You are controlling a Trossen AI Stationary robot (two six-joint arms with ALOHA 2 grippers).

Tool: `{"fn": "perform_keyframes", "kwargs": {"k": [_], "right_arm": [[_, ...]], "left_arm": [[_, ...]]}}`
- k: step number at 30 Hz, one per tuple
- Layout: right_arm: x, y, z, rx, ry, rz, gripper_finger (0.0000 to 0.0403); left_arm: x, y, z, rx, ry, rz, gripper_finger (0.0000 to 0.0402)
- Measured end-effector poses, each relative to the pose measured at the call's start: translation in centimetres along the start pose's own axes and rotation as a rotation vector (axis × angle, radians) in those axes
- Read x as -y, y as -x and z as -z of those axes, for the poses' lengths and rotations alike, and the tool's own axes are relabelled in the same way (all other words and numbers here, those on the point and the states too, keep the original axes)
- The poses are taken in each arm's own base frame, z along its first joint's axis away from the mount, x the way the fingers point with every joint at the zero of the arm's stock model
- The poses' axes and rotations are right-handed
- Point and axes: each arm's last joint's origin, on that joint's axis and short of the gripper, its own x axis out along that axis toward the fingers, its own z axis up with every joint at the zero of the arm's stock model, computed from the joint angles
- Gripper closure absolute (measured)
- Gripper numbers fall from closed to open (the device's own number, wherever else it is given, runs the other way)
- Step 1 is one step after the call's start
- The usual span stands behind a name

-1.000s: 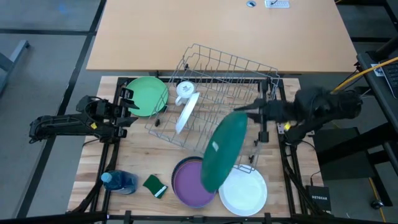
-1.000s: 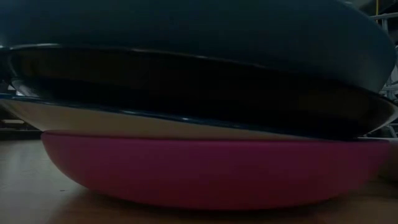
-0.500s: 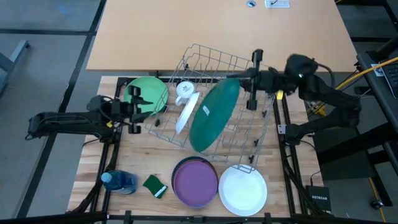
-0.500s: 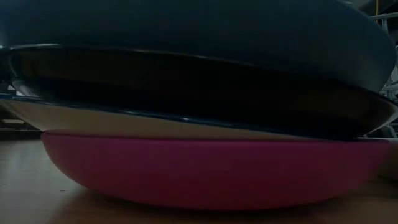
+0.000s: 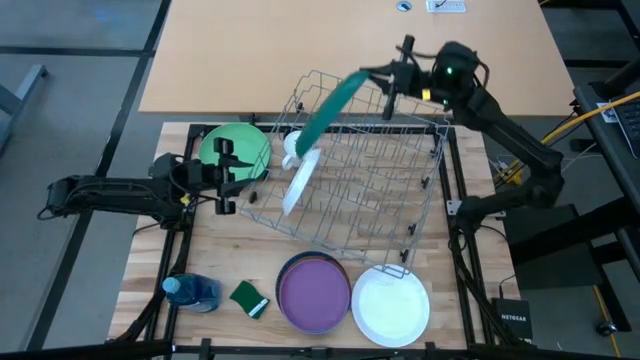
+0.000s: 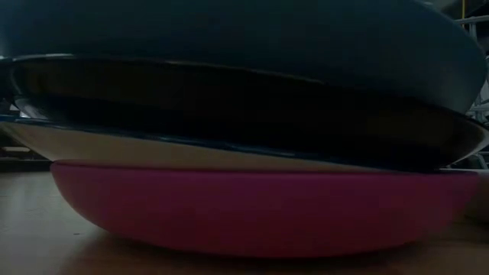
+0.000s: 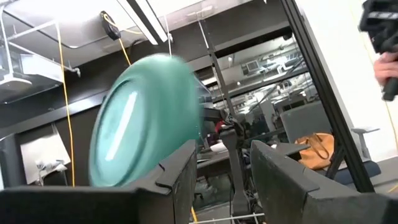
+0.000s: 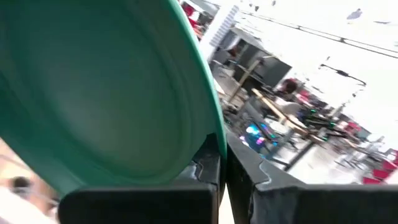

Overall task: Sort dishes
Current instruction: Put the dark green plate in the dish rack

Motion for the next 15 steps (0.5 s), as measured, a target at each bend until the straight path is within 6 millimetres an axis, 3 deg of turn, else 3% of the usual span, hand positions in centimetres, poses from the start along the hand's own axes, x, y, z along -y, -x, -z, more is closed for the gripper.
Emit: {"fn": "perform_keyframes", "kwargs": {"k": [6, 15], "right_arm": [[3.0, -1.2, 3.4, -0.018, 0.019, 0.082, 0.0391], [5.1, -2.6, 8.8, -0.1, 0.085, 0.043, 0.0391]], "left_arm": [[0.0, 0.0, 0.1, -0.005, -0.01, -0.001, 0.026], [0.0, 0.0, 0.3, -0.03, -0.079, 0.006, 0.026]]}}
